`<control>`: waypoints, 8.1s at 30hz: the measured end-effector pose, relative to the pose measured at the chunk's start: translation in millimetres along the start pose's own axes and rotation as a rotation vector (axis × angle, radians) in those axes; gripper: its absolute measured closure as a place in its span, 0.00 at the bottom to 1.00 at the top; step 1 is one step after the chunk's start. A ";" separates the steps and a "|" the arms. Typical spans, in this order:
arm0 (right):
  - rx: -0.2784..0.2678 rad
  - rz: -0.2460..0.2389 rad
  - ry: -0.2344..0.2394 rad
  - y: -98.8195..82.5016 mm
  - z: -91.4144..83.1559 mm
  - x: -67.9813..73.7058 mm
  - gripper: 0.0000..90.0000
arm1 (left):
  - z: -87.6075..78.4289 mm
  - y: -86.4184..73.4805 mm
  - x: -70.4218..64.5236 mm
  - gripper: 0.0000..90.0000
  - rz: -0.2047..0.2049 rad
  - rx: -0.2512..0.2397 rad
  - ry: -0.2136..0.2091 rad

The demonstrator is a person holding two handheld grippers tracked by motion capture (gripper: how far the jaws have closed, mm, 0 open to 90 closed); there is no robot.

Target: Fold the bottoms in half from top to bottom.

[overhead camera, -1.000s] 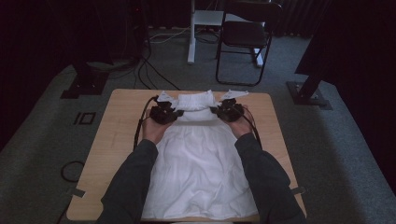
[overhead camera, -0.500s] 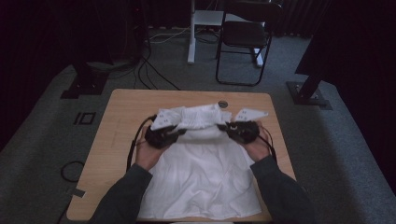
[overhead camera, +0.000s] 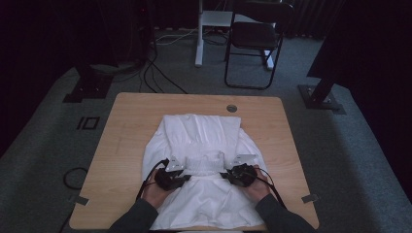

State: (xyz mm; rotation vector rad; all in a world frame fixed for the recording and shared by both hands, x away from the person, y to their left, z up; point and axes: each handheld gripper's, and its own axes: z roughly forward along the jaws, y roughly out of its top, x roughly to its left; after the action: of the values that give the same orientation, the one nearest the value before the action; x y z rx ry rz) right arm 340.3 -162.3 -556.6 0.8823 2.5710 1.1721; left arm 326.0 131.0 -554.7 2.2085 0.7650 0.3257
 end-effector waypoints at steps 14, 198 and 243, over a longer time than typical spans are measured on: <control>-0.042 0.147 -0.058 28.8 27.2 -46.7 0.81 | 31.5 50.9 59.9 0.71 -0.054 0.098 0.060; -0.068 0.407 -0.259 55.8 10.7 -140.3 0.94 | -9.1 24.1 181.1 0.96 -0.615 -0.217 -0.054; -0.310 0.124 -0.137 13.8 -95.7 -43.5 0.92 | -120.9 -6.4 69.2 0.96 -0.314 -0.331 -0.064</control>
State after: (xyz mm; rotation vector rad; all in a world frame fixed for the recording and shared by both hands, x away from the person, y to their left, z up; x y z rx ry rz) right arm 344.1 -240.8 -485.5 1.0186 2.1754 1.4400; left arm 323.6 247.6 -478.1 1.7505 0.9344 0.2054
